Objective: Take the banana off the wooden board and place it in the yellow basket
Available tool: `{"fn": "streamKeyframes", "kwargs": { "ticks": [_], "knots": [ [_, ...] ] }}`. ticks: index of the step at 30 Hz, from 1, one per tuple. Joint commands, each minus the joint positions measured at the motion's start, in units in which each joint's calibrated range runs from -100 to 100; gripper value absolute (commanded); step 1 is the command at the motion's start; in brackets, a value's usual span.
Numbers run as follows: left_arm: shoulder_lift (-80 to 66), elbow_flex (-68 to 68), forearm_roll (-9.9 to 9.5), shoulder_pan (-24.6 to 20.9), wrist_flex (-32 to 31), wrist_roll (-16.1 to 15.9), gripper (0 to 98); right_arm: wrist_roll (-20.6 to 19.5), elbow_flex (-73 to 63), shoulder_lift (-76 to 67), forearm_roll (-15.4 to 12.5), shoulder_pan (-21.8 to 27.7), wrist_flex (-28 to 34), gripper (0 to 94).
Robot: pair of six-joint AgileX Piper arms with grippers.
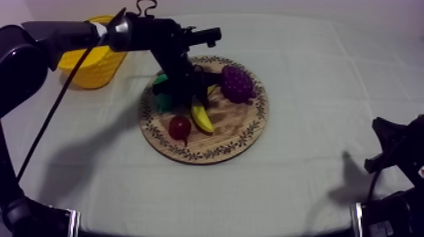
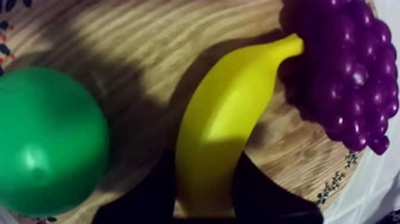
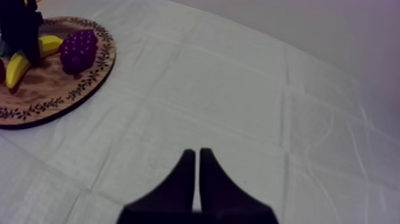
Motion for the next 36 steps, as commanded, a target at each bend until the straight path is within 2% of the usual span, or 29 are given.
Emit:
{"fn": "streamKeyframes", "kwargs": {
  "ticks": [1, 8, 20, 28, 36],
  "knots": [
    [-0.16, 0.05, 0.02, 0.03, -0.25, -0.21, 23.6, -0.01, -0.03, -0.05, 0.01, -0.01, -0.01, 0.3],
    [-2.3, 0.69, 0.03, -0.01, -1.05, -1.04, 23.3, -0.01, -0.03, -0.05, 0.01, -0.01, -0.01, 0.3],
    [-8.99, -1.51, -1.14, -1.05, -0.08, -1.83, 23.0, -0.01, -0.03, -0.05, 0.01, -0.01, -0.01, 0.3],
    [-16.27, -4.0, -3.72, -3.9, 1.51, -2.69, 22.7, -0.01, -0.03, -0.05, 0.01, -0.01, -0.01, 0.3],
    [-25.23, -4.7, -6.43, -9.99, 1.98, -4.88, 22.8, -0.01, -0.03, -0.05, 0.01, -0.01, -0.01, 0.3]
  ]
}}
